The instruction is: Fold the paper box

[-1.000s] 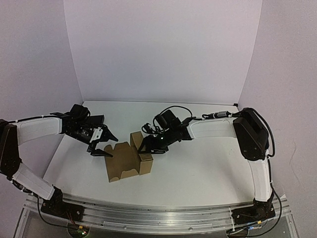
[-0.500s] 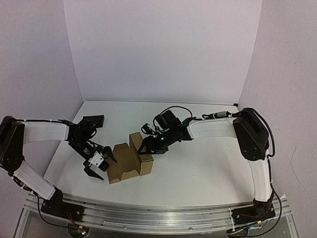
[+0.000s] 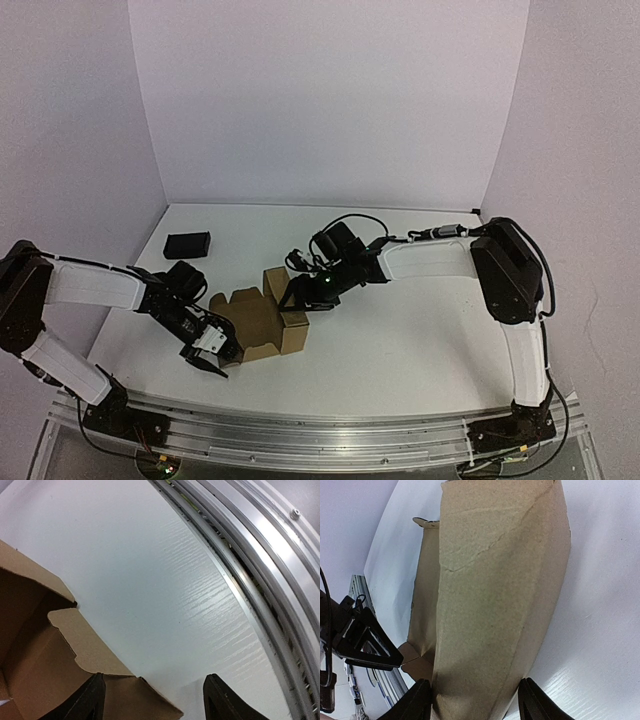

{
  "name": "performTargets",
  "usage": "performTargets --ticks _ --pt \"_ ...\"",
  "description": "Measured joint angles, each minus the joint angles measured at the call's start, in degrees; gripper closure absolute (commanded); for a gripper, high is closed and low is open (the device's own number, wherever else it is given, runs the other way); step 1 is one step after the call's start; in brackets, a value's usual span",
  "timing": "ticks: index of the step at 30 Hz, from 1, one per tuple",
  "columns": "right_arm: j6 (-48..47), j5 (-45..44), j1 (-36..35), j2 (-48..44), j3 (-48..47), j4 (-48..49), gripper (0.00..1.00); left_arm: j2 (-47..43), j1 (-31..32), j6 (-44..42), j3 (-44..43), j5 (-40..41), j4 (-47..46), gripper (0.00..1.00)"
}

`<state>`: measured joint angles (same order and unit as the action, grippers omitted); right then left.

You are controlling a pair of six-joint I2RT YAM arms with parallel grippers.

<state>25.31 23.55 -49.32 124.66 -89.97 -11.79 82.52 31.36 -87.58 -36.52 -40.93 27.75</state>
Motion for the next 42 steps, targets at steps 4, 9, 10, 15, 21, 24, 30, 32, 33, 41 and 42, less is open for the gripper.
performTargets --ticks 4,9,10,15,21,24,30,32,33,41,42 --pt "0.0 -0.1 0.0 0.0 0.0 0.0 0.40 0.2 0.5 6.3 0.9 2.3 -1.6 0.63" --pt "0.0 -0.2 0.0 0.0 0.0 -0.1 0.40 0.5 0.5 10.7 1.0 5.4 -1.4 0.96" --pt "0.1 -0.2 0.0 0.0 0.0 -0.1 0.40 0.7 0.5 11.2 0.9 5.8 -1.2 1.00" --pt "2.0 -1.3 0.0 -0.1 -0.2 -0.5 0.41 0.8 0.5 13.1 -1.4 7.7 0.7 1.00" --pt "8.1 -7.0 -0.2 -0.7 -0.4 -0.8 0.40 0.6 1.1 13.6 -8.7 13.2 4.4 1.00" --pt "12.0 -9.9 -0.6 -1.2 -0.5 -1.1 0.40 -1.4 1.9 10.1 -9.9 16.3 4.1 1.00" --pt "19.0 -13.6 -2.8 -1.5 -0.6 -1.8 0.40 -10.7 3.5 -3.6 -6.7 18.7 -2.3 1.00" --pt "20.9 -14.4 -3.8 -1.5 -1.0 -2.2 0.40 -13.0 3.9 -7.8 -5.3 18.3 -5.1 1.00" --pt "21.9 -15.0 -4.4 -1.5 -1.4 -2.6 0.40 -13.6 4.2 -9.7 -4.8 18.0 -6.0 1.00" --pt "25.3 -18.4 -5.9 -1.4 -3.7 -4.8 0.39 -13.4 4.8 -20.5 -2.9 14.3 -10.9 1.00" --pt "25.4 -18.6 -5.9 -1.4 -4.0 -4.9 0.39 -13.3 4.8 -21.4 -2.4 13.5 -11.7 1.00"
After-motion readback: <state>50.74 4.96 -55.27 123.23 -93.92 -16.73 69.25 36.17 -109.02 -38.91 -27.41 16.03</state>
